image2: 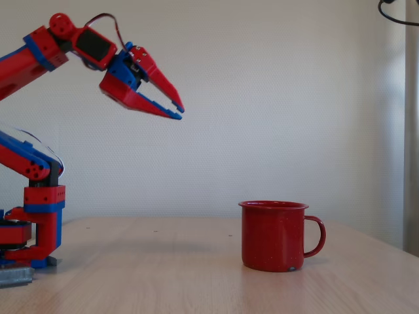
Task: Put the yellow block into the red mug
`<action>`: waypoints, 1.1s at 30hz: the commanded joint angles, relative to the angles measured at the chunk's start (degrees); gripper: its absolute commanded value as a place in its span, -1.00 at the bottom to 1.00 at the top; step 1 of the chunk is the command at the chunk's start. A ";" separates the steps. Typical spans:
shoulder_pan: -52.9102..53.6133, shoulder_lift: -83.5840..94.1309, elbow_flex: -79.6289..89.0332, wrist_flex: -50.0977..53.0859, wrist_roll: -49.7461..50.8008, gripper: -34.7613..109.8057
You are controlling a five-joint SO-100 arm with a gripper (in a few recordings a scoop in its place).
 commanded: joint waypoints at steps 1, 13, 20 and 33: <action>-0.79 4.75 1.32 1.58 0.97 -0.52; -0.44 24.70 23.47 5.89 0.26 -0.52; -0.88 31.55 34.89 3.96 -0.53 -0.52; 0.00 31.55 49.04 -0.97 3.43 -0.52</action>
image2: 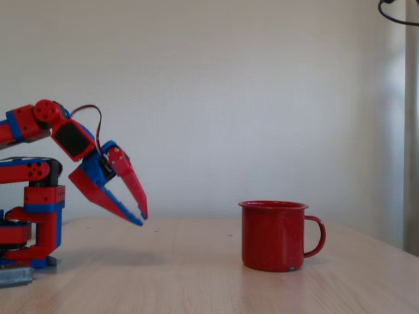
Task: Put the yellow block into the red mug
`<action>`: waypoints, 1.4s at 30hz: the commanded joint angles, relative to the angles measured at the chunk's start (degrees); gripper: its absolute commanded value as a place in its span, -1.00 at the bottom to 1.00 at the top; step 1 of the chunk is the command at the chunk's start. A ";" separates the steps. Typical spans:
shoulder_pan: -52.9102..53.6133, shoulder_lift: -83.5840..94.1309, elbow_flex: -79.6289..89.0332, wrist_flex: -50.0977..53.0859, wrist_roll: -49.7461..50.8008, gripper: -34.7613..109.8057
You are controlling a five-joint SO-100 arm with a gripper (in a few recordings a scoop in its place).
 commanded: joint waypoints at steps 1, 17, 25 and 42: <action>-0.09 0.70 0.70 -2.02 1.05 -0.52; -1.32 0.79 4.31 -3.69 3.43 -0.52; -0.88 0.79 4.39 -3.69 3.69 -0.52; -0.88 0.79 4.39 -3.69 3.69 -0.52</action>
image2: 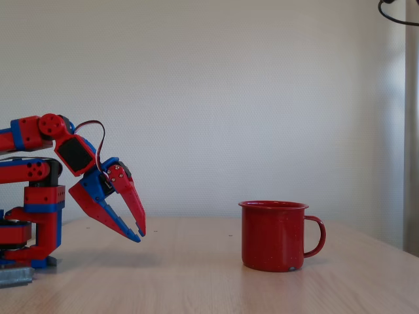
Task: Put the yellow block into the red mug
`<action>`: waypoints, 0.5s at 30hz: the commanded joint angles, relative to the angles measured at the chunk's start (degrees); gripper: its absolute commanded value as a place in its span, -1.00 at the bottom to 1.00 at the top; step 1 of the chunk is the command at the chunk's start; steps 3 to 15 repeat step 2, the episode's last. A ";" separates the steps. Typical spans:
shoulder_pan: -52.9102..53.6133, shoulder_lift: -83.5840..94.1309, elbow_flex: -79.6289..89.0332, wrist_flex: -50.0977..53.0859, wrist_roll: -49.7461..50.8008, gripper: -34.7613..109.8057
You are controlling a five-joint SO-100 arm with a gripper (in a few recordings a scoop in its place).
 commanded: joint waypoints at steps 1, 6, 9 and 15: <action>-0.79 0.88 -0.53 -0.62 0.79 -0.52; -0.79 0.88 -0.53 -0.62 0.79 -0.52; -0.79 0.88 -0.53 -0.62 0.79 -0.52; -0.79 0.88 -0.53 -0.62 0.79 -0.52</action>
